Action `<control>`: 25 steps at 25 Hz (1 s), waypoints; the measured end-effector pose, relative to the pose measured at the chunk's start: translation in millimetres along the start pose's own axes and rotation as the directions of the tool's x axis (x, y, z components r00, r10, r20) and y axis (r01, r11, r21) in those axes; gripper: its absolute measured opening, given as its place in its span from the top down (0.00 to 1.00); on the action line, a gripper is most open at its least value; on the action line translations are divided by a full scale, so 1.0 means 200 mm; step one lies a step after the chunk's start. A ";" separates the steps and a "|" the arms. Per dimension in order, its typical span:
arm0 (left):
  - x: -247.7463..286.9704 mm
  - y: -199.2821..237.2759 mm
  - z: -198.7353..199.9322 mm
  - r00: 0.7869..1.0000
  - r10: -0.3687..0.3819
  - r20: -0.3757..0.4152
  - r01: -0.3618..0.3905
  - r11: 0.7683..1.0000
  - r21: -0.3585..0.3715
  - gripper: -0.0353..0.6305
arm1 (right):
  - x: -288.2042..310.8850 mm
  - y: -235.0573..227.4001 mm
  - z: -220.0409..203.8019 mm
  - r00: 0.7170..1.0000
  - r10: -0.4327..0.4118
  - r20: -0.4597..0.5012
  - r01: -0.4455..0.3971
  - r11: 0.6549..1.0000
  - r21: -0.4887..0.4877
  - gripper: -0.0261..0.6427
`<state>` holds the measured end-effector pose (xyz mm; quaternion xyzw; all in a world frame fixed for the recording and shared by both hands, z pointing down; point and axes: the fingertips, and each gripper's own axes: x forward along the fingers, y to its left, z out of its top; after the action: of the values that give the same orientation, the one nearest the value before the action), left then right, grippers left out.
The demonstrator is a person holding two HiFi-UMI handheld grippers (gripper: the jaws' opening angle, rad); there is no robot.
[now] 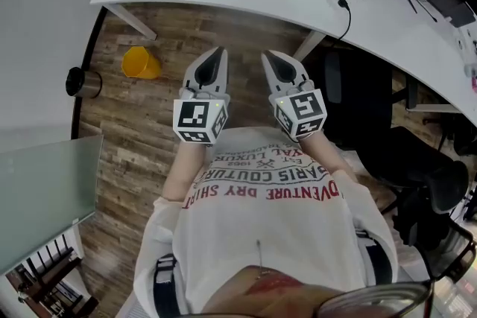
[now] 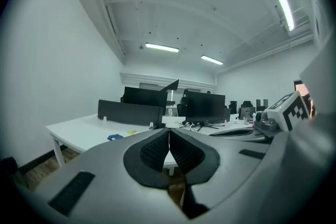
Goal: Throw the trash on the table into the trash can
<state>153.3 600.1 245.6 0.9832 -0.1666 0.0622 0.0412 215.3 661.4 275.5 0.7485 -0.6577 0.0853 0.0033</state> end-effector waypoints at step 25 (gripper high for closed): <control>0.69 1.44 0.04 0.993 -0.077 -0.088 0.070 0.994 -0.081 0.91 | 1.52 0.00 0.04 0.986 -0.077 -0.150 0.093 0.990 0.104 0.92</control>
<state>188.4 284.0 273.9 0.9824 -0.1304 0.0991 0.0894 252.2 362.0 307.7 0.7666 -0.6174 0.1760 0.0135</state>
